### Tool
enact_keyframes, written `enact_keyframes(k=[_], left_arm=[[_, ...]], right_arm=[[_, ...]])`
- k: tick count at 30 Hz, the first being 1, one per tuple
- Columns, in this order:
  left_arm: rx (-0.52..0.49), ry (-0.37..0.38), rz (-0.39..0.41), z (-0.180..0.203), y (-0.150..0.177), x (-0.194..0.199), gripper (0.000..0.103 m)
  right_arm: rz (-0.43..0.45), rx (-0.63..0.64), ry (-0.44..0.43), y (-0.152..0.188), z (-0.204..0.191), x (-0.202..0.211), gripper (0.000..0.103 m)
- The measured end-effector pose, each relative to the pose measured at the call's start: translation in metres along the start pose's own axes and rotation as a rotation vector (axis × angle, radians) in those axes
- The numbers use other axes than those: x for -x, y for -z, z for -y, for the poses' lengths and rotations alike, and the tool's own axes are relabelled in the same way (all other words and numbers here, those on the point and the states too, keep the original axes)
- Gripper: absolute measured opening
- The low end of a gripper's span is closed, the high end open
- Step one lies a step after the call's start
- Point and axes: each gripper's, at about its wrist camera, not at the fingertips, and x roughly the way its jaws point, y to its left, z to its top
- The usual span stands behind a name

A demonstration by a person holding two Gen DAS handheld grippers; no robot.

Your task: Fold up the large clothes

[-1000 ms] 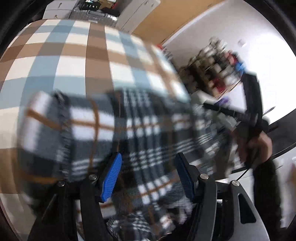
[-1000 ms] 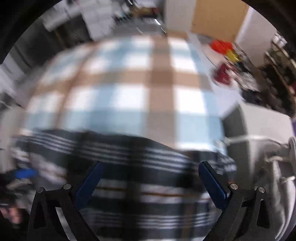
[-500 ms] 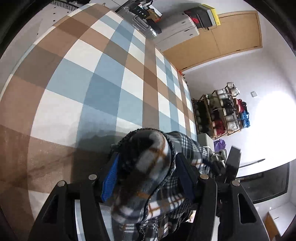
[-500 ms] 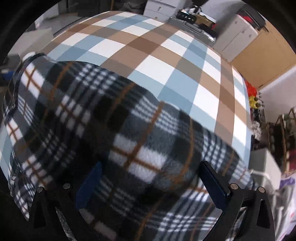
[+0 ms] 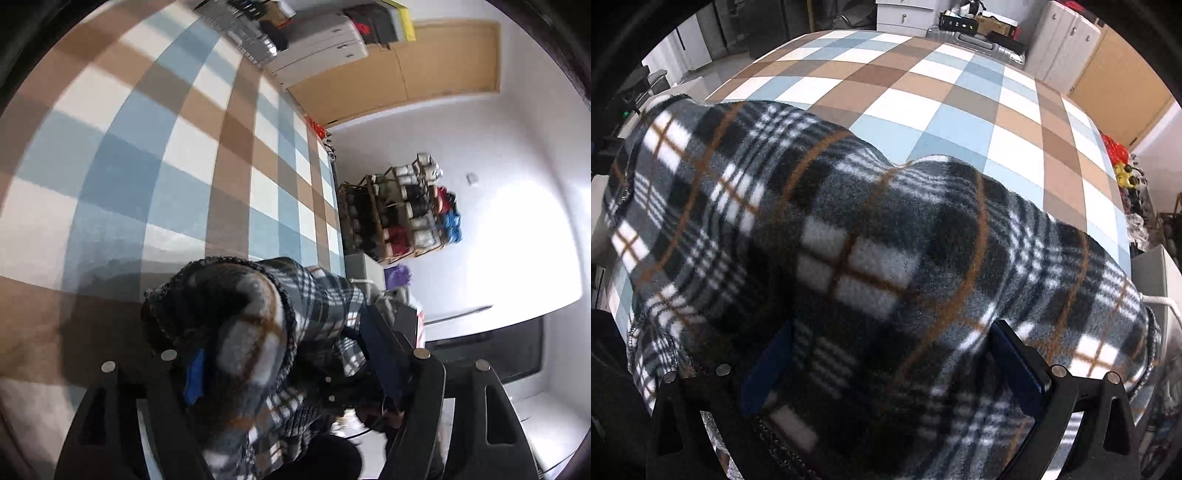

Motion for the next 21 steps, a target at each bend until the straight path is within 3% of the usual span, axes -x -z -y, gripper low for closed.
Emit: enact_keyframes(k=[2, 8, 12, 16, 18, 21], left_arm=[[-0.038, 0.001, -0.004, 0.009, 0.01, -0.006, 0.067], [-0.018, 0.144, -0.083, -0.001, 0.009, -0.029, 0.067], [0.023, 0.177, -0.034, -0.008, -0.004, -0.034, 0.067], [-0.006, 0.132, 0.067, -0.011, -0.011, -0.032, 0.067], [-0.002, 0.072, 0.133, -0.018, -0.015, -0.031, 0.067], [0.028, -0.04, 0.166, -0.033, -0.018, -0.035, 0.067]], right_arm=[[0.002, 0.0, -0.002, 0.0, 0.0, 0.001, 0.103], [0.033, -0.01, -0.013, 0.005, 0.002, 0.002, 0.103], [0.043, -0.014, -0.008, 0.007, 0.0, 0.004, 0.103], [0.036, -0.015, -0.007, 0.005, -0.001, 0.004, 0.103], [0.034, -0.015, -0.008, 0.005, 0.0, 0.004, 0.103], [0.037, -0.017, -0.008, 0.005, 0.001, 0.004, 0.103]])
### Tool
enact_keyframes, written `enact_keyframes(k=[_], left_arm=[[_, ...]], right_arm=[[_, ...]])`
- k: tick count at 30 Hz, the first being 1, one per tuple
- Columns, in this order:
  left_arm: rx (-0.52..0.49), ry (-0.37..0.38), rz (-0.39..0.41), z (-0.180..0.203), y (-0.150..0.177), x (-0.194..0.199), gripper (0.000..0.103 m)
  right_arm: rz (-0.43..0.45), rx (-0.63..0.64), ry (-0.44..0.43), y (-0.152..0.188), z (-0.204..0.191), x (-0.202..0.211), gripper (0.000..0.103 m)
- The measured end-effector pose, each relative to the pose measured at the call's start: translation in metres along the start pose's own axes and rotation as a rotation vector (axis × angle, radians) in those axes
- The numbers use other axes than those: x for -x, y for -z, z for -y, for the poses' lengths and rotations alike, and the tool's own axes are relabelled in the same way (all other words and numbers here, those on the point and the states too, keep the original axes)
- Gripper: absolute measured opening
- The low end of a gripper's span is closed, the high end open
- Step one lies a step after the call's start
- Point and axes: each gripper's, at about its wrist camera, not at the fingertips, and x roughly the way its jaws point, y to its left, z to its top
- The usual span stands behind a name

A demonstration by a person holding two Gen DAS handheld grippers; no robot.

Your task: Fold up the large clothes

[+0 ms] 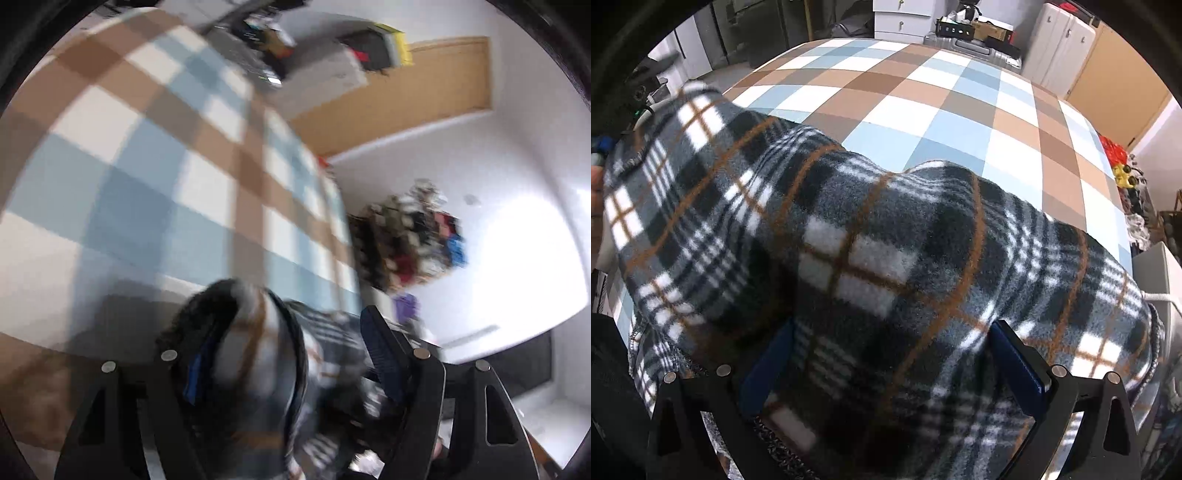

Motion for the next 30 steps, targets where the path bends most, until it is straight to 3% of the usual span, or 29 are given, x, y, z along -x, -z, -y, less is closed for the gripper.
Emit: enact_keyframes(k=[4, 8, 13, 15, 16, 19, 23, 25, 27, 30], left_arm=[[-0.009, -0.048, 0.016, -0.001, 0.002, 0.001, 0.067], [-0.069, -0.234, 0.026, 0.006, 0.009, 0.003, 0.067], [-0.001, -0.238, 0.007, -0.016, 0.01, 0.006, 0.067], [0.009, -0.249, -0.01, -0.02, 0.013, 0.004, 0.069], [0.004, -0.254, -0.013, -0.02, 0.014, 0.005, 0.069], [-0.046, -0.303, 0.004, -0.009, 0.016, 0.01, 0.069], [-0.259, -0.455, 0.016, 0.021, 0.027, 0.001, 0.069], [-0.29, -0.488, 0.042, 0.026, 0.027, 0.008, 0.069], [-0.288, -0.483, 0.111, 0.031, 0.023, 0.027, 0.069], [-0.292, -0.294, 0.204, 0.046, 0.022, 0.064, 0.068]], right_arm=[[-0.008, -0.009, -0.004, -0.002, 0.001, 0.002, 0.103], [-0.074, -0.052, -0.074, -0.024, 0.011, 0.016, 0.103], [-0.028, -0.231, -0.283, -0.067, 0.015, 0.039, 0.103], [-0.044, -0.254, -0.288, -0.082, 0.006, 0.033, 0.103], [-0.052, -0.247, -0.285, -0.09, -0.001, 0.027, 0.103], [-0.078, -0.207, -0.161, -0.106, -0.019, 0.005, 0.103], [-0.131, -0.115, 0.009, -0.101, -0.038, -0.036, 0.103], [-0.116, -0.11, 0.021, -0.1, -0.037, -0.034, 0.103], [-0.097, -0.148, -0.046, -0.098, -0.025, -0.023, 0.103], [-0.019, -0.232, -0.186, -0.085, 0.01, 0.008, 0.103]])
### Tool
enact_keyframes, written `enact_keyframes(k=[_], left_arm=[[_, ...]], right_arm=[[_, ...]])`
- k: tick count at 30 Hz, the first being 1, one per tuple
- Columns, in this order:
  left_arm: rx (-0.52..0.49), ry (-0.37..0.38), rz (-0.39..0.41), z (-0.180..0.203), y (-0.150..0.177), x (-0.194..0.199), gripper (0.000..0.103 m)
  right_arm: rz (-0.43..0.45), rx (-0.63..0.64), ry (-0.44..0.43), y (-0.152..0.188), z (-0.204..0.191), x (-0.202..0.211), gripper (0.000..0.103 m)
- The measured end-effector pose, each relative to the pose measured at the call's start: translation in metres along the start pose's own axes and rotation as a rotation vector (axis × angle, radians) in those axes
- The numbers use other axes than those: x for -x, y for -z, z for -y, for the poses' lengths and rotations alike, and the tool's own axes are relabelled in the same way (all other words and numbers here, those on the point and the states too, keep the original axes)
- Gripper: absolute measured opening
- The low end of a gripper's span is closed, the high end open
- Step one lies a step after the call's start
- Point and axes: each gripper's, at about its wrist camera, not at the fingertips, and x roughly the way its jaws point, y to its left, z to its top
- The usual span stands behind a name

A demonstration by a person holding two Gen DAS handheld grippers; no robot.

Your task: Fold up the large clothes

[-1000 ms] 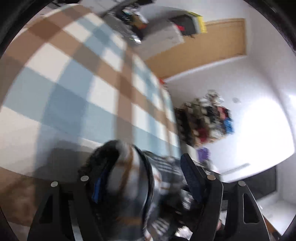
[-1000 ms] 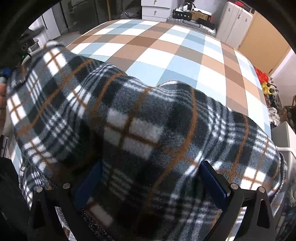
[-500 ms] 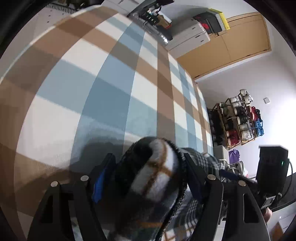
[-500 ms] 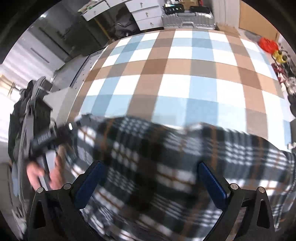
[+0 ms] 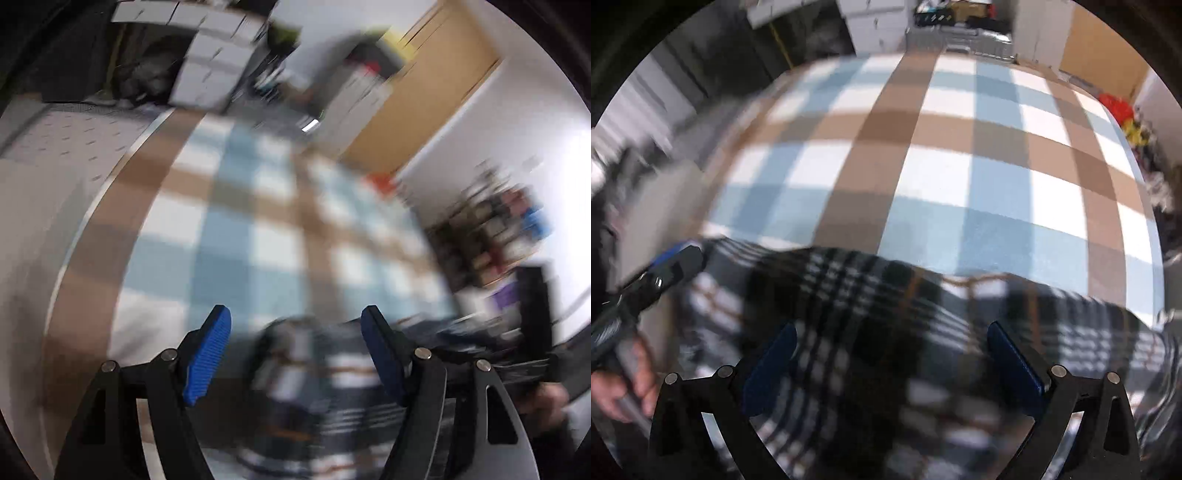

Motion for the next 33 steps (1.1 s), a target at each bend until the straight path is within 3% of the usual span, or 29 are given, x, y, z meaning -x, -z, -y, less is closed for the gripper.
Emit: enact_keyframes(k=[1, 3, 6, 9, 11, 13, 15, 16, 20, 26, 33], left_arm=[[-0.027, 0.067, 0.037, 0.006, -0.001, 0.014, 0.069], [-0.1, 0.105, 0.055, 0.021, 0.003, 0.025, 0.069], [-0.151, 0.165, -0.053, 0.04, 0.018, 0.006, 0.069], [-0.195, 0.181, -0.181, 0.059, 0.037, -0.03, 0.069], [-0.243, 0.135, -0.259, 0.073, 0.051, -0.058, 0.069], [-0.264, 0.049, -0.316, 0.076, 0.058, -0.076, 0.069], [-0.251, -0.013, -0.358, 0.068, 0.065, -0.094, 0.069], [-0.249, -0.026, -0.361, 0.066, 0.067, -0.098, 0.069], [-0.298, -0.08, -0.344, 0.072, 0.071, -0.098, 0.069], [-0.383, -0.206, -0.33, 0.085, 0.073, -0.114, 0.069], [-0.378, -0.257, -0.31, 0.081, 0.06, -0.129, 0.069]], right_arm=[[0.025, -0.023, -0.066, 0.005, 0.014, 0.017, 0.103], [0.055, -0.048, -0.043, 0.013, 0.031, 0.04, 0.103], [0.087, -0.046, 0.009, 0.029, 0.066, 0.067, 0.103], [0.055, -0.117, 0.107, 0.04, 0.107, 0.071, 0.103], [0.01, -0.188, 0.109, 0.048, 0.134, 0.06, 0.103], [-0.091, -0.247, 0.127, 0.056, 0.159, 0.031, 0.103], [-0.089, -0.251, 0.132, 0.063, 0.168, 0.012, 0.103], [-0.056, -0.21, 0.166, 0.063, 0.161, 0.011, 0.103], [-0.072, -0.171, 0.252, 0.056, 0.146, 0.004, 0.103], [-0.095, -0.137, 0.255, 0.036, 0.141, -0.006, 0.103], [-0.075, -0.105, 0.248, 0.016, 0.137, -0.013, 0.103]])
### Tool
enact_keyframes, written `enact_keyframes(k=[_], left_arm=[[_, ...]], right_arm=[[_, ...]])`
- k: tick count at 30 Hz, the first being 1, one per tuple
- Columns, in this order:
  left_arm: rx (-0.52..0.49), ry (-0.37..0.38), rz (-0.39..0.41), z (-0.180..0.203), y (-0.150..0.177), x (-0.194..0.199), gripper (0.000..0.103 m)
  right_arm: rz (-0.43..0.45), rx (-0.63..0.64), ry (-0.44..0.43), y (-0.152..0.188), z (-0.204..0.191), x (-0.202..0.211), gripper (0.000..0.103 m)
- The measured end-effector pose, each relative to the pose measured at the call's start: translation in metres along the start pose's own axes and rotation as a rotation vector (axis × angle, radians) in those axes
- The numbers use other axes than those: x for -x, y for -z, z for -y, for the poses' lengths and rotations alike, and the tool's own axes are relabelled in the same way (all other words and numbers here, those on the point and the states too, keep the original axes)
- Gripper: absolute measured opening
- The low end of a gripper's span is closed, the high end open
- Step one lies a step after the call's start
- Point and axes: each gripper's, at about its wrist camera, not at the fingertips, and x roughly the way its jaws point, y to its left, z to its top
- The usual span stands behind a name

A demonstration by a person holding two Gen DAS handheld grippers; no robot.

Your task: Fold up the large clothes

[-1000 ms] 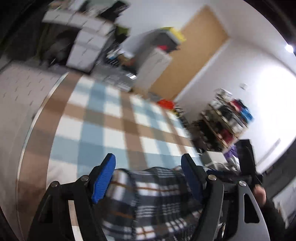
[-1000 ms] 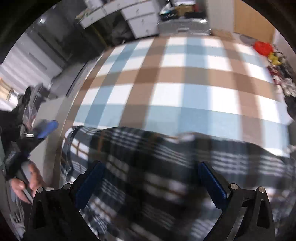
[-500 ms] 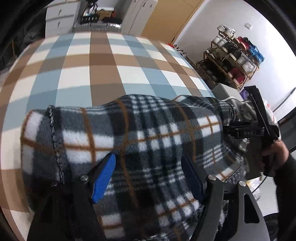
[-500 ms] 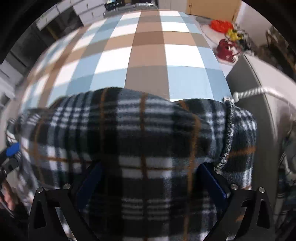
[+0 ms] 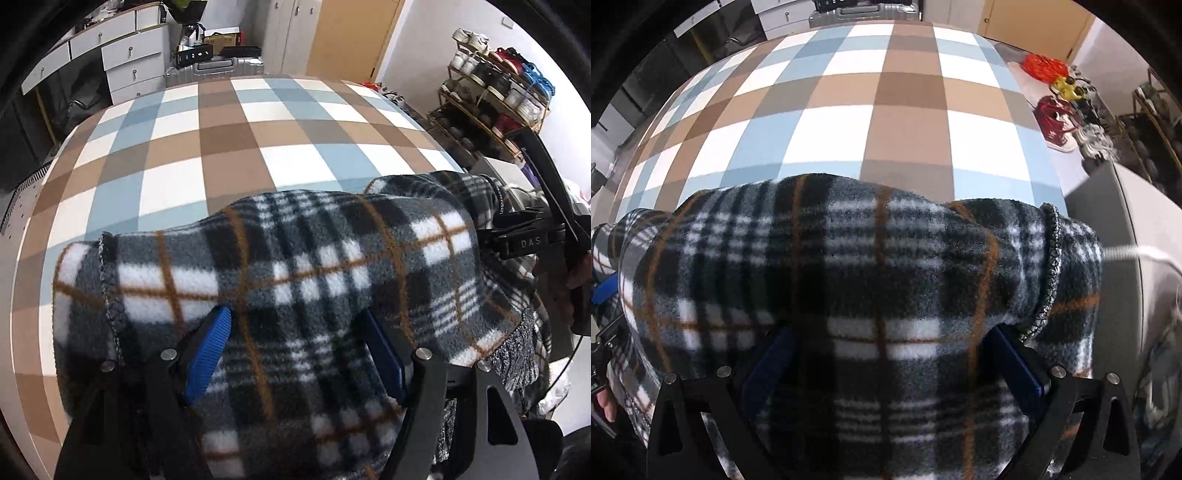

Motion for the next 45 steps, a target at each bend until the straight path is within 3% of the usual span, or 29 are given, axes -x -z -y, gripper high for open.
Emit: enact_keyframes(k=[9, 16, 21, 25, 28, 34, 38, 40, 41, 45], left_arm=[[0.014, -0.044, -0.003, -0.016, -0.035, -0.017, 0.069], [0.002, -0.066, -0.061, -0.028, -0.072, -0.034, 0.07], [0.023, -0.06, -0.072, -0.027, -0.067, -0.015, 0.07], [0.038, -0.193, 0.082, -0.009, -0.025, 0.04, 0.07], [0.048, -0.235, 0.187, 0.009, 0.012, 0.076, 0.07], [0.063, -0.329, 0.344, 0.041, 0.072, 0.141, 0.07], [0.06, -0.367, 0.423, 0.054, 0.099, 0.174, 0.071], [0.068, -0.372, 0.443, 0.053, 0.105, 0.181, 0.081], [0.074, -0.369, 0.45, 0.053, 0.111, 0.182, 0.092], [0.096, -0.366, 0.439, 0.054, 0.138, 0.176, 0.093]], right_arm=[[0.04, 0.008, -0.015, -0.035, -0.002, -0.011, 0.103], [0.102, -0.015, -0.016, -0.069, -0.005, -0.016, 0.103], [0.186, -0.087, -0.13, -0.07, 0.011, 0.004, 0.103], [0.323, -0.182, -0.349, -0.022, 0.023, 0.059, 0.103], [0.445, -0.147, -0.419, 0.029, 0.009, 0.102, 0.103], [0.763, -0.054, -0.455, 0.126, -0.035, 0.162, 0.103], [0.931, -0.021, -0.446, 0.176, -0.062, 0.175, 0.103], [0.97, -0.034, -0.438, 0.19, -0.066, 0.173, 0.103], [0.975, -0.045, -0.436, 0.192, -0.066, 0.171, 0.103], [0.896, -0.047, -0.397, 0.196, -0.062, 0.16, 0.103]])
